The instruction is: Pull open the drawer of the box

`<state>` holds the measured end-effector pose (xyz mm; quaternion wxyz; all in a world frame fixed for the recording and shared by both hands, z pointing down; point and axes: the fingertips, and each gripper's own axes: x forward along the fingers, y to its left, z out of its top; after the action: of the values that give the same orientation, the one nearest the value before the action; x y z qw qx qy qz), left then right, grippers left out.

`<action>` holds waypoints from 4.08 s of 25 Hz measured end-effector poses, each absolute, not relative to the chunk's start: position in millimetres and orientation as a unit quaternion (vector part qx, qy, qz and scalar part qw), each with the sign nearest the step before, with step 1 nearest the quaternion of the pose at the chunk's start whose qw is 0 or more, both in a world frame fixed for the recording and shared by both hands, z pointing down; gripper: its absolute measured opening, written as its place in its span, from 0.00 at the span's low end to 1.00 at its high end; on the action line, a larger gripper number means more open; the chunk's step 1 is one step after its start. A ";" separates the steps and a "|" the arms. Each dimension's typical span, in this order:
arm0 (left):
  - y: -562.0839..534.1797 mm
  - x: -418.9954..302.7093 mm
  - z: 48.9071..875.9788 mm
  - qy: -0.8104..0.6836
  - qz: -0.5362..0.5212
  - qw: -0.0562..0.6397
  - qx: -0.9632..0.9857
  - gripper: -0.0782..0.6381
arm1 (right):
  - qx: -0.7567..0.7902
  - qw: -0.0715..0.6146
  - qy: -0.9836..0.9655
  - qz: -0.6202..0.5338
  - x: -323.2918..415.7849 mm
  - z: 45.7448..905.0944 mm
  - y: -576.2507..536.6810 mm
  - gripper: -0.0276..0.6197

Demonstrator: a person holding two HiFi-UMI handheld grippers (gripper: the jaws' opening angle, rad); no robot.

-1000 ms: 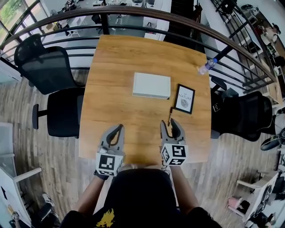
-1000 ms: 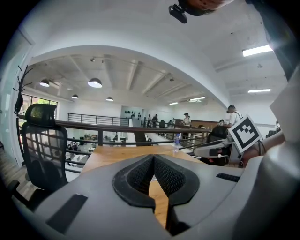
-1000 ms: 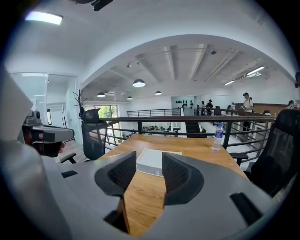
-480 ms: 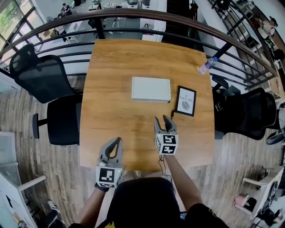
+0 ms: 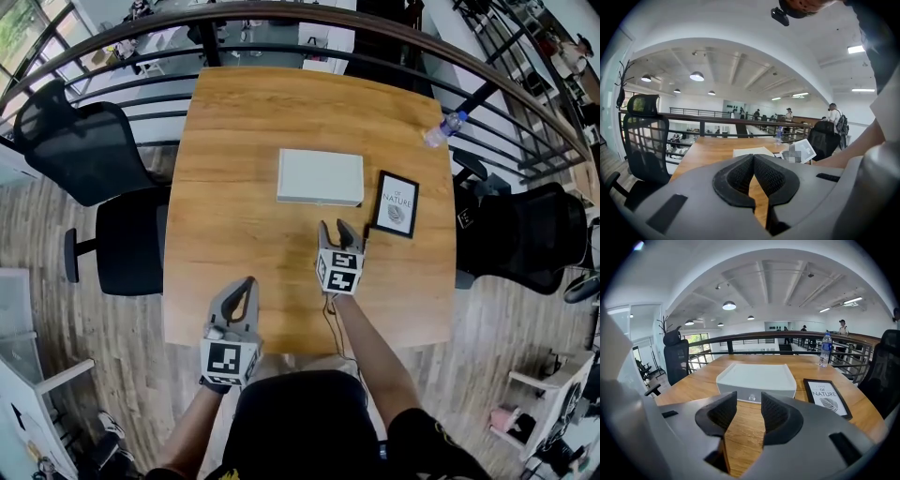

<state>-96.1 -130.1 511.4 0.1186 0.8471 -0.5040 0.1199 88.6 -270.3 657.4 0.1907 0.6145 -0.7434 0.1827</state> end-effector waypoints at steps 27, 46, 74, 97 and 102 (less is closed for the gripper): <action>-128.0 -70.9 521.2 -0.501 0.118 0.145 0.845 0.13 | 0.617 0.240 -0.712 0.234 86.1 743.9 -338.7 0.28; -102.5 -80.4 518.5 -0.516 0.116 0.152 0.835 0.13 | 0.616 0.246 -0.713 0.227 72.1 740.8 -340.0 0.14; -88.6 -76.2 509.5 -0.503 0.112 0.140 0.846 0.13 | 0.607 0.252 -0.712 0.247 72.0 740.5 -315.9 0.14; -67.5 -66.9 507.9 -0.474 0.112 0.141 0.862 0.13 | 0.603 0.260 -0.707 0.261 71.9 744.0 -276.3 0.14; -66.0 -65.7 506.0 -0.477 0.103 0.147 0.860 0.13 | 0.601 0.261 -0.708 0.263 71.9 746.5 -268.4 0.14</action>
<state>-65.7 -66.0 506.0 0.1474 0.8605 -0.4767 0.1033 71.9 -268.4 746.5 0.2610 0.6013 -0.7080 0.2627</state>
